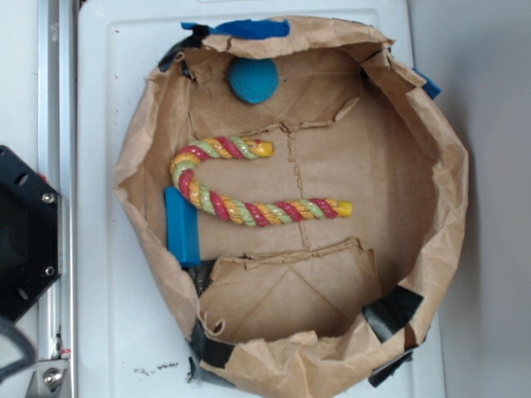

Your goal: Grab the multicolored rope.

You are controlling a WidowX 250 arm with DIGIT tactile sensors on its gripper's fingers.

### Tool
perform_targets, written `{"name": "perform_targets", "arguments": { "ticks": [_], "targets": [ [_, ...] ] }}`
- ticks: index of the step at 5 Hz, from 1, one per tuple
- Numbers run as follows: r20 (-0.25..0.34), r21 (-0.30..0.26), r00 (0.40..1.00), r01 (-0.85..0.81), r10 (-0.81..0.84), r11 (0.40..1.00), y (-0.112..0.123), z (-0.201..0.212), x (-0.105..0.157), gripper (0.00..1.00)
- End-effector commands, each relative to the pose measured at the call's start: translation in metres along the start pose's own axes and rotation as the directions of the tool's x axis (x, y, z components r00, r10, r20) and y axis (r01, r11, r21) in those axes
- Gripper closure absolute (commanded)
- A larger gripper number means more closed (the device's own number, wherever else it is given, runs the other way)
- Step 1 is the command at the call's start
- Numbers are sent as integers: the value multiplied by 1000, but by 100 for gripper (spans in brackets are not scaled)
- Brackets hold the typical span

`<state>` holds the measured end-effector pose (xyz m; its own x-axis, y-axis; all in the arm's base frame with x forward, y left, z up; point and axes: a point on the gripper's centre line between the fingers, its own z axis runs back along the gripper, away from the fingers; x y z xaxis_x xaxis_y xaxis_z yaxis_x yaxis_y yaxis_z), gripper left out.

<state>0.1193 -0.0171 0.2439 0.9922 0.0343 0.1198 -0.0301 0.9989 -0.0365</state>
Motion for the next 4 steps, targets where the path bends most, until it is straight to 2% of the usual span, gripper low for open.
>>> {"name": "perform_targets", "arguments": {
  "ticks": [1,2,3,4],
  "targets": [
    [0,0,1000,0,0,1000,0,0,0,0],
    [-4,2,1000,13,-13,1000,6,-9,21,0],
    [-39,-20,999,13,-14,1000,14,-24,44,0],
    [-61,-71,998,3,-8,997,17,-37,68,0]
  ]
}}
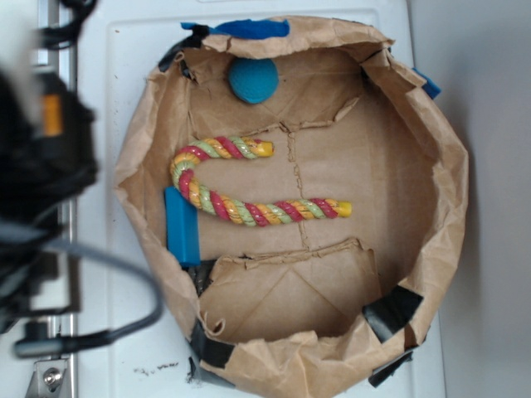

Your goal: Grab the multicolored rope.

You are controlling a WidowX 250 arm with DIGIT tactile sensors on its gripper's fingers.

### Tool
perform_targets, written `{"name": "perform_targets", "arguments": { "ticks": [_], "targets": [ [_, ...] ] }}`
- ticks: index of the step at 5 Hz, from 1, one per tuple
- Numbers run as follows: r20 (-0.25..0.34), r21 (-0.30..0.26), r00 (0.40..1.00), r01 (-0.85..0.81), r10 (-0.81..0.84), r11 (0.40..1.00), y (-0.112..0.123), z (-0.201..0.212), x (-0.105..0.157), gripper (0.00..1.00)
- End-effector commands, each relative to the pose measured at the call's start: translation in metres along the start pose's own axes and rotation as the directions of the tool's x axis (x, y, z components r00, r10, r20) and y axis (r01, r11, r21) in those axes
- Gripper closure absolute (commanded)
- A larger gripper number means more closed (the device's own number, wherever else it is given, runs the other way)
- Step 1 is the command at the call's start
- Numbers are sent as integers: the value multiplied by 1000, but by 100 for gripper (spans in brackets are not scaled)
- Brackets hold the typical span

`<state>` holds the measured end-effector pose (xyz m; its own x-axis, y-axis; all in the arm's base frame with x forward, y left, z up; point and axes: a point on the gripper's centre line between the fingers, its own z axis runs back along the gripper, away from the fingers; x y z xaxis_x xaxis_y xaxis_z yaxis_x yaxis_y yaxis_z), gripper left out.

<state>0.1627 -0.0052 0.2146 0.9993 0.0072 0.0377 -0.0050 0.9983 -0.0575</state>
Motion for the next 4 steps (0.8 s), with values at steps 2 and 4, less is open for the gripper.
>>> {"name": "perform_targets", "arguments": {
  "ticks": [2,4],
  "targets": [
    [3,-108,1000,18,-18,994,15,-30,84,0],
    [60,-81,998,30,-26,996,18,-17,102,0]
  ]
}}
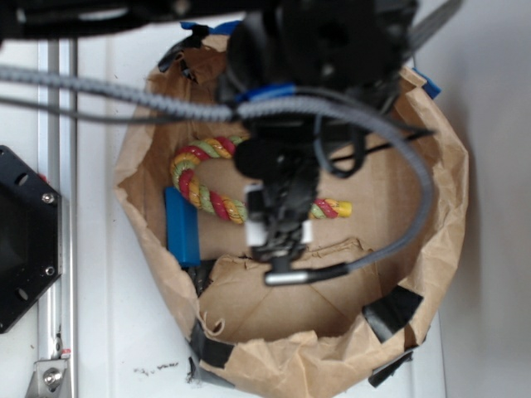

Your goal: Grab the multicolored rope.

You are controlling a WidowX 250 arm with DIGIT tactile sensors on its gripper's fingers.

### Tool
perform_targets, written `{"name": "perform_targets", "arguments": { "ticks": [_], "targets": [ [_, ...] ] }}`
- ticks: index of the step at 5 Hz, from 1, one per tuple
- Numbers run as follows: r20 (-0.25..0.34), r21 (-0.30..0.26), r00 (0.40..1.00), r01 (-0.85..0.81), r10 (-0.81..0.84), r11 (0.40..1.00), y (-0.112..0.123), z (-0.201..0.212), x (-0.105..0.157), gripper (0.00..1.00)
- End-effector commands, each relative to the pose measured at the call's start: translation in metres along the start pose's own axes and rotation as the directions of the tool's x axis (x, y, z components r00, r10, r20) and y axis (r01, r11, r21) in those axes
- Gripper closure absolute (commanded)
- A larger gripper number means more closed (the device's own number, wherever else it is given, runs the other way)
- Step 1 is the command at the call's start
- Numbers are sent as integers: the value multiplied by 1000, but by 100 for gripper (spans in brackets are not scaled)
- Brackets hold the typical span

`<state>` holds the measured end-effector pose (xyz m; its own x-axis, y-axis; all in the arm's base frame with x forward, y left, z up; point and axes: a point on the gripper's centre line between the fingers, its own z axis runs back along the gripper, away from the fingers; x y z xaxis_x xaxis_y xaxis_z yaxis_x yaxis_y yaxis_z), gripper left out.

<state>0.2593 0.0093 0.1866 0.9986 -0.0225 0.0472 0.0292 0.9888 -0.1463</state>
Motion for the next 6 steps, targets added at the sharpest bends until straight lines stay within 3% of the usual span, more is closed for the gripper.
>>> {"name": "perform_targets", "arguments": {
  "ticks": [1,2,3,4,6],
  "targets": [
    [52,10,999,0,0,1000,1,14,6,0],
    [52,10,999,0,0,1000,1,14,6,0],
    [26,62,1000,-13,12,998,21,-34,17,0],
    [14,43,999,-31,30,999,30,-69,24,0],
    [-19,32,998,-54,55,998,38,-97,20,0]
  ]
}}
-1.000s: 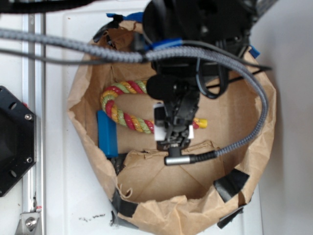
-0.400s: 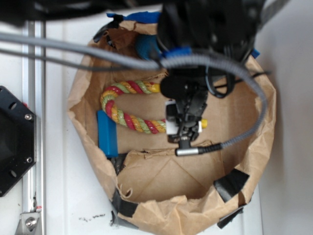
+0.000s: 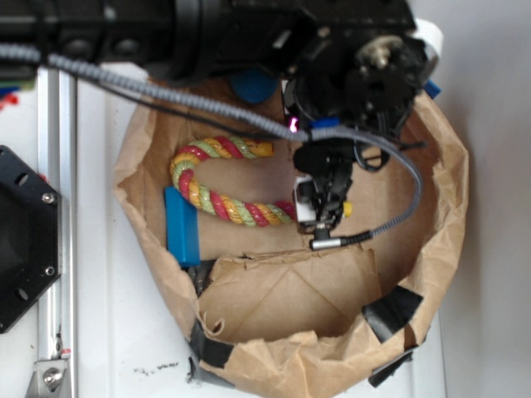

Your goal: Grab the multicolored rope.

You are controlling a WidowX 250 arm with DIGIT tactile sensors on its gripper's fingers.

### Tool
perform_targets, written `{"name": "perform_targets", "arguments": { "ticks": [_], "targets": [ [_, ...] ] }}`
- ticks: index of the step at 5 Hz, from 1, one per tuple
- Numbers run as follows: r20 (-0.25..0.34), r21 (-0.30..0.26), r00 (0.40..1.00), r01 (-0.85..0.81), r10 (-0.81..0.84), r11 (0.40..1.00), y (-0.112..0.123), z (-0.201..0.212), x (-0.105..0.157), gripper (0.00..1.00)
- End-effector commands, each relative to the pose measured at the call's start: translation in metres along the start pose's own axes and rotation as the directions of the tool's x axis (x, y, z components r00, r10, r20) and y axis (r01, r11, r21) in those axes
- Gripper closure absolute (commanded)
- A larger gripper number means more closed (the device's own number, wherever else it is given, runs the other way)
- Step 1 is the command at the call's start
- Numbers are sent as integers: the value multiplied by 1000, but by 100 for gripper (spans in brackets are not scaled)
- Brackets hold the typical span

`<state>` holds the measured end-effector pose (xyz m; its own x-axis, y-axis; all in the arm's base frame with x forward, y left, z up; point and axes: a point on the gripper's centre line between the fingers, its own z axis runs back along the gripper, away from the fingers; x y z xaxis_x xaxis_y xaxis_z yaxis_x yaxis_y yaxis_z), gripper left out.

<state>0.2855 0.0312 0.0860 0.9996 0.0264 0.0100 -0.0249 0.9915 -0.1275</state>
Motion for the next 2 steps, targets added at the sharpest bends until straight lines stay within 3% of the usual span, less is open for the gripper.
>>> {"name": "perform_targets", "arguments": {
  "ticks": [1,2],
  "targets": [
    [36,45,999,-15,13,999,1,-5,-9,0],
    [58,43,997,-47,44,998,2,-1,-9,0]
  ]
}}
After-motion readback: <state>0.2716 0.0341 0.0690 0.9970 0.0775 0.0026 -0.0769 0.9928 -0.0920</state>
